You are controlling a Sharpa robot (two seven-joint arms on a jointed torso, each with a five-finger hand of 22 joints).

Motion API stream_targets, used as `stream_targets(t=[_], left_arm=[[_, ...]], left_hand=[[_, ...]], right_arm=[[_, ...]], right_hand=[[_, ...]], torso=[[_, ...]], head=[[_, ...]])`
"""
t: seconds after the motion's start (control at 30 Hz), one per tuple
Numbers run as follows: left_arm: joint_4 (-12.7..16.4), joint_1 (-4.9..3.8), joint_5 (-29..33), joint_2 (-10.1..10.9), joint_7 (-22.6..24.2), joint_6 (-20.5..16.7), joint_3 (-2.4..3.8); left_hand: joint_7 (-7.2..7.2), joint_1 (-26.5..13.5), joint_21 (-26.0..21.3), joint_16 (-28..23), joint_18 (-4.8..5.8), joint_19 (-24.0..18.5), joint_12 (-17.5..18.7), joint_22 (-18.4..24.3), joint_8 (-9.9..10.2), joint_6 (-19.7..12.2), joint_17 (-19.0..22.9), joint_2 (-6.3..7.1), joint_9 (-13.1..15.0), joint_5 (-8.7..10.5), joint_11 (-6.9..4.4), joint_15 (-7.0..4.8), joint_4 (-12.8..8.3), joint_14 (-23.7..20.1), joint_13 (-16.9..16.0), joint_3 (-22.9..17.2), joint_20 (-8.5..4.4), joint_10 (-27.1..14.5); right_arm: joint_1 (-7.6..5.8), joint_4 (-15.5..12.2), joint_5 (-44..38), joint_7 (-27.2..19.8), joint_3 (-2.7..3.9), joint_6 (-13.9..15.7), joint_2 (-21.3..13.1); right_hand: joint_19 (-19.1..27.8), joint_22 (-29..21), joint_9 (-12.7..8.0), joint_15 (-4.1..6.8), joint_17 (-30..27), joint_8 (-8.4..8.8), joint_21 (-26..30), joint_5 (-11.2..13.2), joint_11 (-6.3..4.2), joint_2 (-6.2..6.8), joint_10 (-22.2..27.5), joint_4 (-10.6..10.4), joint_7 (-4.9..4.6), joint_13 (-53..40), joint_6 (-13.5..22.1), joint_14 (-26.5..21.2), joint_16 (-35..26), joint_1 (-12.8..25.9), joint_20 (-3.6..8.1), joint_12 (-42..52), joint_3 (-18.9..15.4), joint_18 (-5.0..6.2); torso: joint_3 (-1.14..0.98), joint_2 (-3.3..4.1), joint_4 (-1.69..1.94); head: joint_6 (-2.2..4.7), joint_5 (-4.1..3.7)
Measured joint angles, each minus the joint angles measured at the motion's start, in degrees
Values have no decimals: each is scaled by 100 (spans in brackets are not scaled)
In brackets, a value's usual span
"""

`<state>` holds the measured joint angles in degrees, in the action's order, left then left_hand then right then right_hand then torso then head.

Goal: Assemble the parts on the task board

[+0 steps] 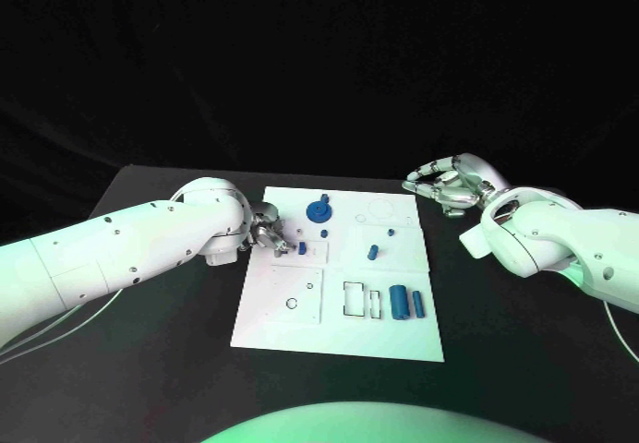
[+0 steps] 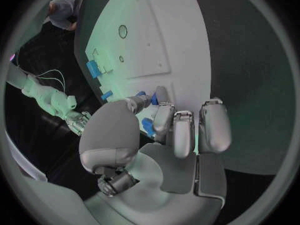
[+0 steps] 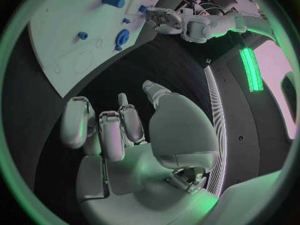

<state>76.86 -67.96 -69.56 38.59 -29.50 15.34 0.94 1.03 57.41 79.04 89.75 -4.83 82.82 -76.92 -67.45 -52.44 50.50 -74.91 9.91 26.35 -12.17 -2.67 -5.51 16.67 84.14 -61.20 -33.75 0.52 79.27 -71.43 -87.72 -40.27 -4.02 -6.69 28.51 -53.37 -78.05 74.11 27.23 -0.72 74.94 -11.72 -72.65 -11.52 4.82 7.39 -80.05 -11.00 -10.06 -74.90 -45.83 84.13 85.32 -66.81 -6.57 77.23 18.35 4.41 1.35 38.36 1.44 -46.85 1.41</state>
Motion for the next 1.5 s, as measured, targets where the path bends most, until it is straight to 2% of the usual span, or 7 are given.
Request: stream_targets(t=[0.73, 0.87, 1.1, 1.3, 1.37, 1.4, 1.5], left_arm=[[101, 14, 159, 149, 3, -113, 27], [122, 16, 217, 180, 6, -193, 77], [227, 12, 386, 313, 23, -439, 264], [318, -25, 625, 396, 98, -809, 389], [324, -32, 708, 403, 153, -941, 402], [324, -36, 767, 405, 207, -1036, 408], [320, -43, 885, 399, 383, -1248, 404]], left_hand=[[-1, -502, 0, 0, 0, 0, 0, 22, 6, 0, 0, 12, -103, 153, 1, 0, 30, 0, 46, 737, 0, -1], [-1, -502, 0, 0, 0, 0, 0, 45, 6, 0, 0, 12, -114, 153, 1, 0, 16, 0, 100, 752, 0, -1], [71, -440, -86, -38, 0, 0, 145, 181, 6, -118, 0, -50, -135, 153, 40, 0, 4, 0, 333, 819, 0, -170], [164, -279, -291, -131, 0, -136, 493, 512, 84, -371, 0, -90, -185, 117, 107, 12, 8, -12, 967, 918, 52, -605], [231, -166, -450, -215, 0, -253, 826, 773, 156, -544, 0, -75, -226, 109, 171, 74, 8, -19, 1535, 953, 85, -964], [302, -32, -605, -273, -78, -356, 1138, 1019, 234, -695, 0, -76, -272, 86, 240, 139, 8, -15, 2045, 966, 126, -1304], [459, 359, -1146, -593, -240, -739, 1692, 1858, 378, -979, 35, -46, -363, 86, 380, 272, -12, -13, 2781, 945, 201, -1966]], right_arm=[[16, 10, 6, -3, 0, 0, -2], [21, 13, 7, -3, 0, 0, -1], [33, 25, 10, -3, 0, -1, 3], [37, 42, 14, -3, 0, -1, 8], [38, 44, 15, -3, 0, 0, 9], [39, 45, 15, -4, 0, 0, 9], [40, 47, 18, -5, -1, 0, 9]], right_hand=[[0, 0, 3, 0, -1, 0, 0, 0, 0, 0, 0, 0, 0, 0, 0, 0, 0, 0, 0, 0, 0, 0], [0, 0, 3, 0, -2, 0, 0, 0, 0, 0, 0, 0, 0, 0, 0, 0, 0, 0, 0, 0, 0, 0], [0, 0, 3, 0, -2, 0, 0, 0, 0, 0, 0, 1, 0, 0, 0, 0, 0, 0, 0, 0, 1, 0], [0, -12, 3, 0, -2, 0, 26, 0, 0, 0, 0, -17, 0, 0, 0, 0, 0, 0, 0, 0, -17, 0], [0, -12, 3, 0, -2, 0, 27, 0, 0, 0, 0, -17, 0, 0, 0, 0, 0, 0, 0, 0, -17, 0], [0, -12, 3, 0, -2, 0, 27, 0, 0, 0, 0, -17, 0, 0, 0, 0, 0, 0, 0, 0, -17, 0], [0, -12, 2, 0, -3, 0, 27, 0, 0, 0, 0, -17, 0, 0, 0, 0, 0, 0, 0, 0, -17, 0]], torso=[[0, -2, -1], [1, -2, -1], [-3, -3, -3], [-7, -6, -3], [-8, -6, -3], [-9, -6, -3], [-10, -5, -3]], head=[[-3, -10], [-2, -12], [-4, -16], [-10, -16], [-8, -13], [-4, -12], [8, -12]])
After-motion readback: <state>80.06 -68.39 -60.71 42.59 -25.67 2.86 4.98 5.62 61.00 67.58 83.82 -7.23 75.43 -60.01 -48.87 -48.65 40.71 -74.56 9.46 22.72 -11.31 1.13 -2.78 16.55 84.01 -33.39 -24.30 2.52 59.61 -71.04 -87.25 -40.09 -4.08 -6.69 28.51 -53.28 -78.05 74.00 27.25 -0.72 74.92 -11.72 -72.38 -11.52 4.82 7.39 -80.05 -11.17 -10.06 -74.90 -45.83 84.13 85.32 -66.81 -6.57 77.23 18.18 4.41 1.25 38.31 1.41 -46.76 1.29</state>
